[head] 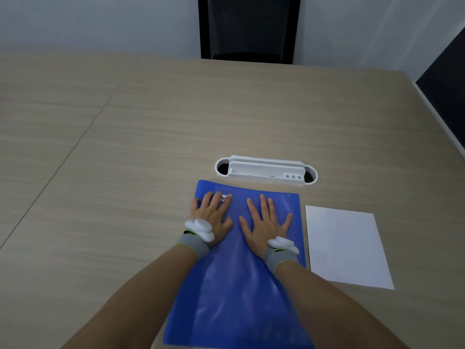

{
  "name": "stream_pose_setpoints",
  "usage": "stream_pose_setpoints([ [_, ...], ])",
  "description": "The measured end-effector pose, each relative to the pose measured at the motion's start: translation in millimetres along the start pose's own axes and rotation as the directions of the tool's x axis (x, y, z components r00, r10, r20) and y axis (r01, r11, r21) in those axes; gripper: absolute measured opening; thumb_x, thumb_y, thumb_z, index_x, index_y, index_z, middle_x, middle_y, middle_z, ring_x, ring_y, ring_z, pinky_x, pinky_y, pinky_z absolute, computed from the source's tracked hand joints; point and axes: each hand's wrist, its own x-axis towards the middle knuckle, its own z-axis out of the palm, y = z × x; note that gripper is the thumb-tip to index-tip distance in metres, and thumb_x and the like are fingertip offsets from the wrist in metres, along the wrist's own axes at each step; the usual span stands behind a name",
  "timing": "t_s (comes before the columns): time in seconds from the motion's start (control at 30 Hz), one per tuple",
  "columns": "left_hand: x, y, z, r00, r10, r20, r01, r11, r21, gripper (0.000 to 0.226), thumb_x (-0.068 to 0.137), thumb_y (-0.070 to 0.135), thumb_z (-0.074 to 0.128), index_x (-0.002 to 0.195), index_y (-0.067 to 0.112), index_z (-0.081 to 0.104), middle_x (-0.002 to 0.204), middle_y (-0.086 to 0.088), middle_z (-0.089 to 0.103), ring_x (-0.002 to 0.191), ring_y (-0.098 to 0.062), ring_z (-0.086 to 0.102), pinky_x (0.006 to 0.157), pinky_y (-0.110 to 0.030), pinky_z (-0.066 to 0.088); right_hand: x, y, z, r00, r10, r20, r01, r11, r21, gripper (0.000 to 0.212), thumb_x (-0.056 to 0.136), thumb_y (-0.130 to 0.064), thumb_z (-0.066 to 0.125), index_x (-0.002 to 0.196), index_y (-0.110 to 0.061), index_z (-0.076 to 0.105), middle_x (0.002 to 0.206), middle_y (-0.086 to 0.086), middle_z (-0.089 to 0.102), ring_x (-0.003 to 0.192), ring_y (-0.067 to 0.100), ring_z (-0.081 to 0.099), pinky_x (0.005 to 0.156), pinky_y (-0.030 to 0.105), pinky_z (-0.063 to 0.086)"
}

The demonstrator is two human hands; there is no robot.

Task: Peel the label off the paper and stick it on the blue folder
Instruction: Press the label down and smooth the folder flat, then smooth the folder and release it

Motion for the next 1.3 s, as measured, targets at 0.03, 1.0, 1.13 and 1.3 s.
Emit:
stream_pose_setpoints([
  [0.03,-1,-1,0,1.0,-0.001,0.005,0.001,1.0,-0.003,0.092,0.062,0.052,-0.011,0.148,0.027,0.011,0.154,0.0,0.021,0.14,-0.024,0.019,0.111,-0.043,0.02,0,0,-1,1.0,0.001,0.005,-0.001,1.0,0.002,0.073,0.077,-0.066,-0.003,0.146,-0.042,-0.003,0.161,-0.007,-0.011,0.148,0.014,-0.012,0.112,0.064,-0.01],
  [1.0,-62,12,-22,0.931,-0.011,0.364,0.038,0.997,-0.069,0.117,0.069,0.077,0.048,0.147,0.016,-0.015,0.158,0.0,-0.023,0.146,-0.017,-0.019,0.121,-0.051,-0.005,-67,97,-60,0.971,0.234,-0.056,-0.228,0.968,0.103,0.036,0.089,-0.016,0.041,0.124,-0.02,0.05,0.141,0.001,0.042,0.131,0.021,0.037,0.105,0.041,0.032],
  [1.13,-67,17,-26,0.912,0.011,0.41,-0.007,1.0,-0.011,0.125,0.065,0.077,0.054,0.147,0.015,-0.016,0.158,-0.001,-0.023,0.146,-0.019,-0.02,0.121,-0.051,-0.005,-83,117,-49,0.962,0.266,0.067,-0.272,0.958,0.094,0.046,0.095,-0.027,0.032,0.141,-0.029,0.03,0.158,-0.005,0.014,0.146,0.012,0.012,0.118,0.048,0.011],
  [1.3,-73,25,-25,0.889,0.047,0.456,-0.06,0.998,0.014,0.129,0.063,0.075,0.059,0.146,0.015,-0.018,0.157,0.0,-0.025,0.146,-0.02,-0.019,0.12,-0.055,-0.001,-85,132,-19,0.951,0.265,0.157,-0.277,0.959,0.057,0.051,0.096,-0.036,0.02,0.146,-0.038,0.008,0.161,-0.009,-0.005,0.148,0.012,-0.003,0.12,0.053,0.008],
])
